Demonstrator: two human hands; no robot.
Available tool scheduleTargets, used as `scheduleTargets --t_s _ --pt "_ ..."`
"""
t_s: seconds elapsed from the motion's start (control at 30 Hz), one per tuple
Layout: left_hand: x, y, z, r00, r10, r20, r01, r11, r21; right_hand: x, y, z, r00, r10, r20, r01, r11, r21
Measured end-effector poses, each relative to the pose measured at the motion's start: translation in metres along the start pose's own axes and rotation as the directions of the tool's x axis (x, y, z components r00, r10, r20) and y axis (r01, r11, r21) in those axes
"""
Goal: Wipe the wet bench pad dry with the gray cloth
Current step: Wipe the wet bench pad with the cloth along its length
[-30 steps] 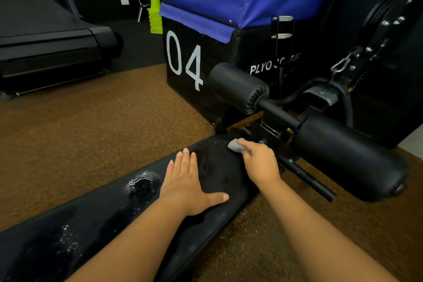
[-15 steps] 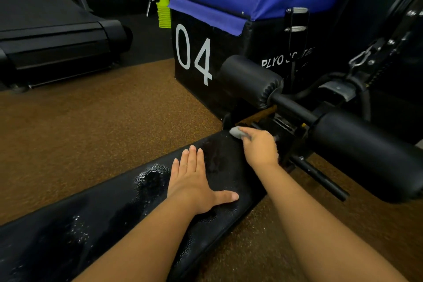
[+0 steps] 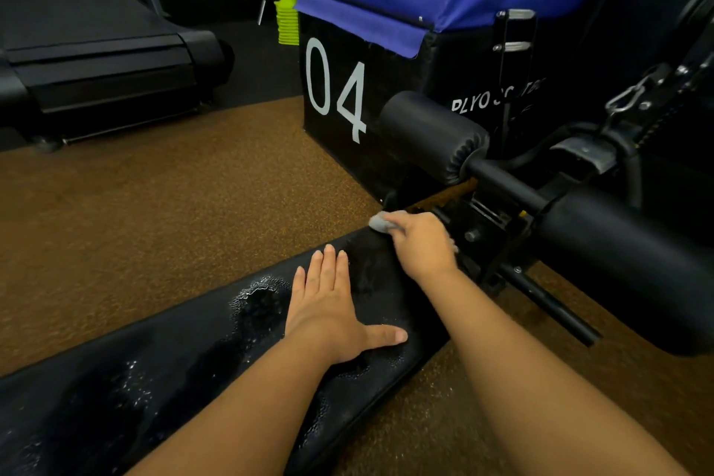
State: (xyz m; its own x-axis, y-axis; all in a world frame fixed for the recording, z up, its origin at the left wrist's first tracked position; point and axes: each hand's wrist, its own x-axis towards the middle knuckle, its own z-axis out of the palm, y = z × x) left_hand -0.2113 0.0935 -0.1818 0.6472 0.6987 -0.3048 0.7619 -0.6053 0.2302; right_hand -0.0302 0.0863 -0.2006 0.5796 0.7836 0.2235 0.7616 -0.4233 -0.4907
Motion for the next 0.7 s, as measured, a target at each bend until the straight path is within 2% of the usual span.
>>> scheduleTargets --t_s 0.1,0.2,0.3,0.4,0.47,0.6,0.67,0.7 --pt "0.0 -0.001 0.0 1.0 -0.001 -0.005 0.001 1.0 0.008 -0.018 -0.03 0.009 0.982 -0.159 0.101 0.155 0.987 0.053" --pt "-0.001 -0.001 -0.001 1.0 0.003 -0.003 -0.003 1.0 0.009 -0.034 -0.019 -0.01 0.947 -0.261 0.186 0.248 0.965 0.09" --pt "-0.001 -0.001 0.0 1.0 0.002 -0.018 -0.002 1.0 0.002 -0.029 0.009 -0.026 0.962 -0.212 0.175 0.21 0.977 0.026" --pt "0.0 0.0 0.001 1.0 0.001 -0.018 -0.001 1.0 -0.002 -0.024 0.001 -0.015 0.995 -0.081 0.059 0.081 0.997 -0.003" --pt "0.0 0.0 0.001 1.0 -0.004 -0.017 0.004 1.0 0.003 -0.038 -0.014 -0.005 0.993 -0.116 0.032 0.115 0.993 0.024" --pt "0.001 -0.001 0.001 1.0 -0.001 -0.007 0.001 1.0 0.008 -0.083 -0.001 -0.023 0.945 -0.294 0.144 0.279 0.953 0.114" --pt "0.001 -0.001 0.0 1.0 -0.004 -0.005 0.004 1.0 0.013 -0.083 0.02 -0.041 0.945 -0.294 0.142 0.285 0.955 0.081" --pt "0.001 0.0 0.0 1.0 -0.006 -0.004 0.006 1.0 0.012 -0.077 0.03 -0.045 0.965 -0.239 0.106 0.234 0.971 0.054"
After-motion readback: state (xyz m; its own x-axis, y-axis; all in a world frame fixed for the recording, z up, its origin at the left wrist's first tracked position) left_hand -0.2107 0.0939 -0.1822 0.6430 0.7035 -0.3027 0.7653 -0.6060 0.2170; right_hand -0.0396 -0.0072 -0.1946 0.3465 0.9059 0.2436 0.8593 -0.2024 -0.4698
